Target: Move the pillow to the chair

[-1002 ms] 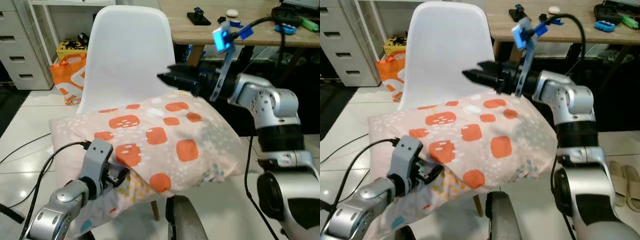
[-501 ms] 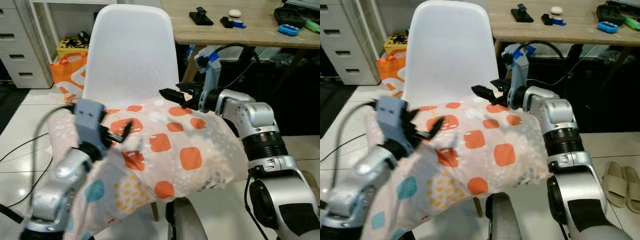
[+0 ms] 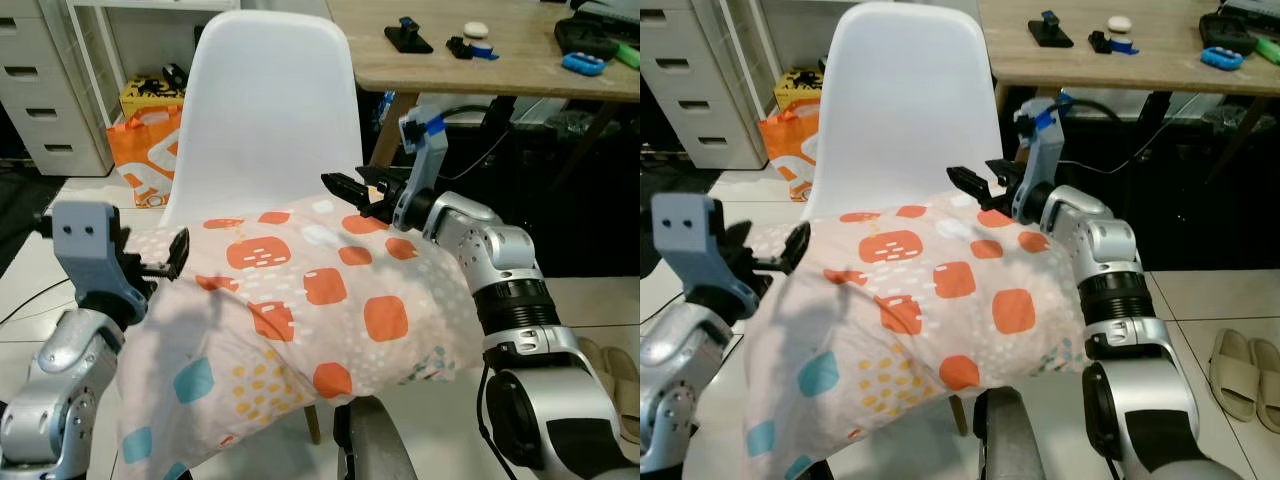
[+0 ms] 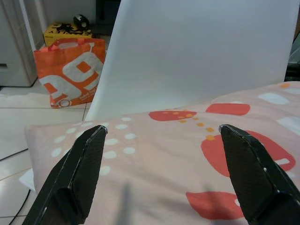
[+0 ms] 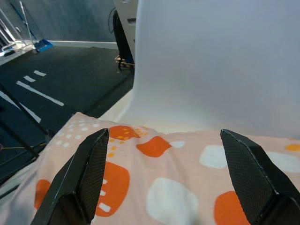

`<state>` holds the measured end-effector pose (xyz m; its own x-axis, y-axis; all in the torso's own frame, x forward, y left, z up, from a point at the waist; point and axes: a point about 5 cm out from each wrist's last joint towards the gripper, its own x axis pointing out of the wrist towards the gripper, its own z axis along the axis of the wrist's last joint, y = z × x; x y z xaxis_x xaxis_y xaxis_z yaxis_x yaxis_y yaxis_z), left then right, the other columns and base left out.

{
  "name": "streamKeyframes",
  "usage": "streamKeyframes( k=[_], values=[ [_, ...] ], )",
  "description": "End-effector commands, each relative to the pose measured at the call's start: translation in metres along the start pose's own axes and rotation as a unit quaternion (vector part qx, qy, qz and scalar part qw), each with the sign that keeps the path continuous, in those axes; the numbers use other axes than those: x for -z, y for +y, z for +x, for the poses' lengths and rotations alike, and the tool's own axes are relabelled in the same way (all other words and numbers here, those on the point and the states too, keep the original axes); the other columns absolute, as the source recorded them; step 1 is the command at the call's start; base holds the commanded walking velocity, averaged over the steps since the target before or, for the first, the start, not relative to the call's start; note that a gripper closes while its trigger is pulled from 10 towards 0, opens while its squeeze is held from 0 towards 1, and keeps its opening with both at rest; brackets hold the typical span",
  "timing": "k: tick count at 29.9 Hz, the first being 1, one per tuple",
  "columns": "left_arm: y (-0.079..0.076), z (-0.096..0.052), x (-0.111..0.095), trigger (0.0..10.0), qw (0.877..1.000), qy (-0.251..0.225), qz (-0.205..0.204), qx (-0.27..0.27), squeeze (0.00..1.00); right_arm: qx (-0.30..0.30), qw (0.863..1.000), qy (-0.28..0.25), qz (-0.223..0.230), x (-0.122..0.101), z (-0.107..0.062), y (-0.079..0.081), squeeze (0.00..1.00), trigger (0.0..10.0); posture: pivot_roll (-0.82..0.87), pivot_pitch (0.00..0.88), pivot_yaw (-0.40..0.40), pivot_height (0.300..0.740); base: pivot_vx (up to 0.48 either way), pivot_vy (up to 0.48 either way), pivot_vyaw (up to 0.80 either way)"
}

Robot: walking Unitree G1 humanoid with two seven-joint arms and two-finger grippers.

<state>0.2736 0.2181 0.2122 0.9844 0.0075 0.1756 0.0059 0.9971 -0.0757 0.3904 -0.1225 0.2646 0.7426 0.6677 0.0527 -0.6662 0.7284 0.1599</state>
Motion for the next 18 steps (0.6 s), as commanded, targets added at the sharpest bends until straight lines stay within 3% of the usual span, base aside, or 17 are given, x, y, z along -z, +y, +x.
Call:
streamKeyframes(
  k=[1, 2, 4, 18],
  values=[
    [-0.003, -0.003, 0.003, 10.0, 1.0, 0.005, -0.004, -0.004, 0.0, 0.011, 1.0, -0.001, 0.011, 0.008, -0.002, -0.003, 0.0, 10.0, -0.17, 0.119, -0.079, 0.535, 0.0, 0.0, 0.0],
    [-0.003, -0.003, 0.003, 10.0, 1.0, 0.005, -0.004, -0.004, 0.0, 0.011, 1.0, -0.001, 0.011, 0.008, -0.002, -0.003, 0.0, 10.0, -0.17, 0.119, -0.079, 0.535, 0.0, 0.0, 0.0],
    [-0.012, -0.001, 0.011, 10.0, 1.0, 0.021, 0.003, -0.003, 0.0, 0.02, 1.0, 0.014, 0.018, 0.03, -0.003, -0.003, 0.0, 10.0, -0.17, 0.1, -0.079, 0.549, 0.0, 0.0, 0.0],
    [-0.033, 0.01, 0.017, 10.0, 1.0, 0.019, -0.013, 0.021, 0.0, 0.043, 0.999, 0.02, 0.005, 0.039, -0.007, -0.014, 0.0, 10.0, -0.16, 0.029, -0.068, 0.589, 0.0, 0.0, 0.0]
  ],
)
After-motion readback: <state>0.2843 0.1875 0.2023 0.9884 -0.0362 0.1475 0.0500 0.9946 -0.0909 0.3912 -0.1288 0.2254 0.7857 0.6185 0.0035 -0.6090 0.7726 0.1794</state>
